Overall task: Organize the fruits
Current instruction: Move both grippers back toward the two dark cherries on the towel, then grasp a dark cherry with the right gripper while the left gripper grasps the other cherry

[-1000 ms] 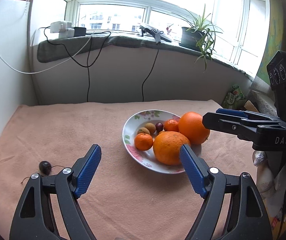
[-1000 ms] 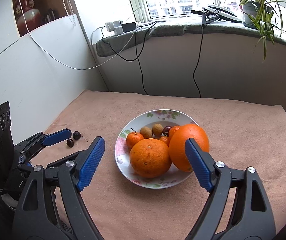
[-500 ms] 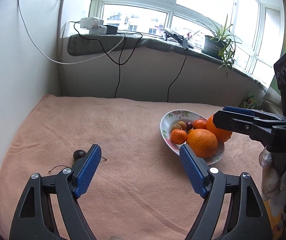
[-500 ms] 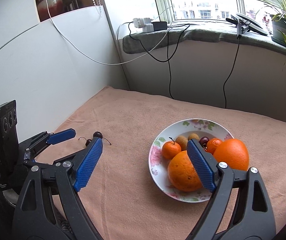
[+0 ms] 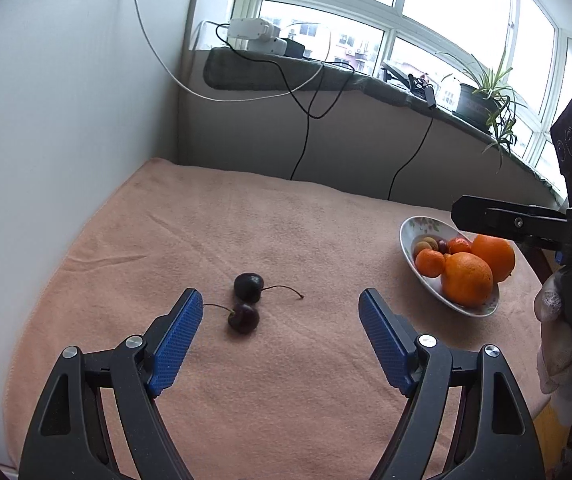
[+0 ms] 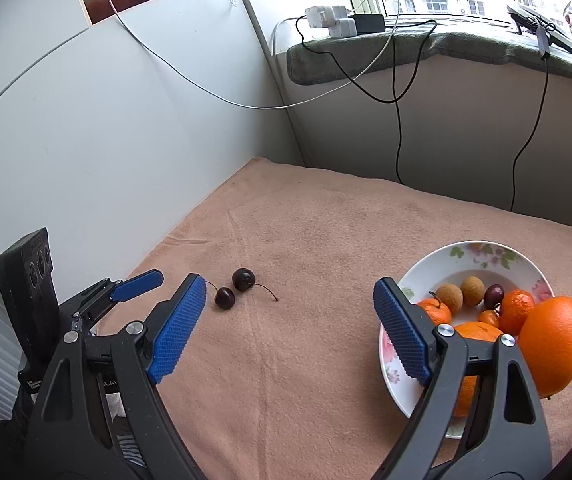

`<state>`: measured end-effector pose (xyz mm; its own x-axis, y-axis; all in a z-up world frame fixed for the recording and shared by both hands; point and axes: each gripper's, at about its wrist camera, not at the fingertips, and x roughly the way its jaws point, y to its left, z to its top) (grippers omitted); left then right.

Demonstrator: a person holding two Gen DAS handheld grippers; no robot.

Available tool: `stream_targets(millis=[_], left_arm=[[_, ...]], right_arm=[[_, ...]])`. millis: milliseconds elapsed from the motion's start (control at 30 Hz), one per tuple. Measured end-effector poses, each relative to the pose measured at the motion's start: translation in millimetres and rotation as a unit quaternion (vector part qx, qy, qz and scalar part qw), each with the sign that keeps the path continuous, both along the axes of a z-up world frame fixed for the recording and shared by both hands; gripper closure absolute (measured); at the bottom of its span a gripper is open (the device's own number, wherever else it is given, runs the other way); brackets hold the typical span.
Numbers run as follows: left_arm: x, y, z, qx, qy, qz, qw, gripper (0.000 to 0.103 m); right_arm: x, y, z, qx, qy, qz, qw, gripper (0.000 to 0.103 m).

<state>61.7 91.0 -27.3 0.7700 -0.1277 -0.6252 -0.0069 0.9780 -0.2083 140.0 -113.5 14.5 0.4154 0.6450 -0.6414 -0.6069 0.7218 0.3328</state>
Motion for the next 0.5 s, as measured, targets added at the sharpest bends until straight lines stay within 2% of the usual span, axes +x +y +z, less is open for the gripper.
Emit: stream_targets(millis=[233,300,500], left_arm=[[1,17,-18,-0.024,0.022,-0.002,0.9995,0.042],[1,17,-23,-0.028,0.028,-0.006,0.9992,0.051],[8,20,-36,-0.047,0.045,-0.012,0.9978,0.059]], right_arm=[[19,38,-21,0.012,0.058,0.034,0.998,0.034],[23,50,-28,0.01,0.072,0.044,0.996,0.043],[35,82,-50,0.0,0.11,0.067,0.992,0.051]])
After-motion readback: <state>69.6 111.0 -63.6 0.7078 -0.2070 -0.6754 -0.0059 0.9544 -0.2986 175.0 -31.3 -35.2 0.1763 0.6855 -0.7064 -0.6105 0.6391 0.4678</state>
